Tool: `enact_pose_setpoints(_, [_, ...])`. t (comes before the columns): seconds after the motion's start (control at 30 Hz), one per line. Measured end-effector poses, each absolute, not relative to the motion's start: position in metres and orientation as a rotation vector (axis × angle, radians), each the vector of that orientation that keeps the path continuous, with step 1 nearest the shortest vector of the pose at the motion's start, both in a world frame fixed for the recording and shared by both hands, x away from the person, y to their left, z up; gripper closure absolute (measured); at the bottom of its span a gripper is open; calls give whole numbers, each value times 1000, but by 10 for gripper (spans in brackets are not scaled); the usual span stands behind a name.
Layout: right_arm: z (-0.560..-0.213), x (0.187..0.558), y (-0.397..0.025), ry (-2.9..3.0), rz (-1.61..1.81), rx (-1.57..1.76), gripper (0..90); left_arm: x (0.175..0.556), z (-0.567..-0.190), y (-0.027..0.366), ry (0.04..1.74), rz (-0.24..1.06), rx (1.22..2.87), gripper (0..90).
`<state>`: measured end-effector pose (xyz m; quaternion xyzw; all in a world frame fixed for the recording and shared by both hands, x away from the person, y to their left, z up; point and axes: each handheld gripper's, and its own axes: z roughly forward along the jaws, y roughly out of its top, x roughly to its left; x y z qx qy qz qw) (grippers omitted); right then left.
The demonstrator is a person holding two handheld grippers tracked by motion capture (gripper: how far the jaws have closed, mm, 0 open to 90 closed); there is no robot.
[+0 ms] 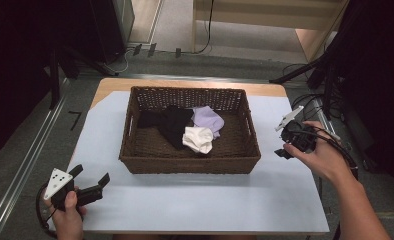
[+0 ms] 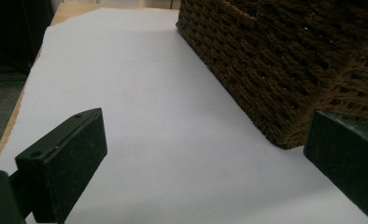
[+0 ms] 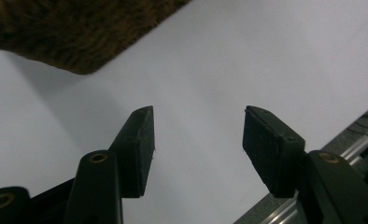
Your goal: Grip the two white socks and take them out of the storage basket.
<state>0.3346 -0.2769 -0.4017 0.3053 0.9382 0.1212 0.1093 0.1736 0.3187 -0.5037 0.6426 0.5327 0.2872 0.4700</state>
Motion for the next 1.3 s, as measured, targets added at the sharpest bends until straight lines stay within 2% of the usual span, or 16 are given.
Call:
enact_pose_setpoints(0.27, [-376,336,-266,2804,428,834,359,174,-504,317,1308,716,1576,3])
enact_pose_setpoints(0.63, [-354,342,-230,2827,447,696,366,175,-504,316,1308,715,1589,3])
enact_pose_setpoints(1.3, [-367,355,-170,2890,449,581,384,175,-504,316,1308,721,1600,3])
